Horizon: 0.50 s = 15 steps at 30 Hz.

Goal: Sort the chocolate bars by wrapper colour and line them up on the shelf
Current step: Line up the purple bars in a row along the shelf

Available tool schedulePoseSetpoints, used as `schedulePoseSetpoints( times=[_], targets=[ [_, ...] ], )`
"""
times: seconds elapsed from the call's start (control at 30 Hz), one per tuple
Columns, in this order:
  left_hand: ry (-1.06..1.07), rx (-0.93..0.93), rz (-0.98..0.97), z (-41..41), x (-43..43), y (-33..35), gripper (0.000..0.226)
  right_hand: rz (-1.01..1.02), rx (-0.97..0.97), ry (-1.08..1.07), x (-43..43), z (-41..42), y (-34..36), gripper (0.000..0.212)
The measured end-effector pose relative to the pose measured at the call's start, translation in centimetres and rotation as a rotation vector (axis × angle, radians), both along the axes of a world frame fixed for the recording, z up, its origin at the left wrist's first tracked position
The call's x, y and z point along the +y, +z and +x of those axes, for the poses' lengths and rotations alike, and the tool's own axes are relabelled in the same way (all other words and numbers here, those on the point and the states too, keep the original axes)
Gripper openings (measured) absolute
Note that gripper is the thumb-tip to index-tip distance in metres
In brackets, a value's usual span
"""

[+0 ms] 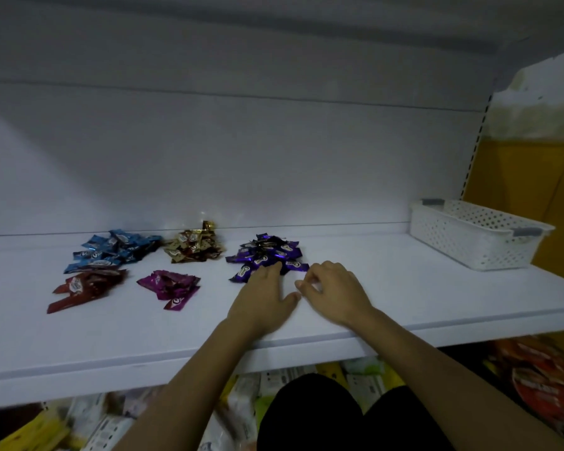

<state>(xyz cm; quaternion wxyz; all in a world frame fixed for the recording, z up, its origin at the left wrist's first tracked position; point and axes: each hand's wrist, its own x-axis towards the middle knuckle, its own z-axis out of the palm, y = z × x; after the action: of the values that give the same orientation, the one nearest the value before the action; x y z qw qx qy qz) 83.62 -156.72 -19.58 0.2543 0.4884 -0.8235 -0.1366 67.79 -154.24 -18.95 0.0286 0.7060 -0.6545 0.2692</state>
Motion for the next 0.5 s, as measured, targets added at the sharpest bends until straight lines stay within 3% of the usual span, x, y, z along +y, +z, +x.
schedulePoseSetpoints(
  times=[0.5],
  targets=[
    [-0.028, -0.021, -0.027, -0.09, -0.47, -0.4, 0.072, 0.028, 0.024, -0.011, 0.59, 0.47, -0.1, 0.032]
  ],
)
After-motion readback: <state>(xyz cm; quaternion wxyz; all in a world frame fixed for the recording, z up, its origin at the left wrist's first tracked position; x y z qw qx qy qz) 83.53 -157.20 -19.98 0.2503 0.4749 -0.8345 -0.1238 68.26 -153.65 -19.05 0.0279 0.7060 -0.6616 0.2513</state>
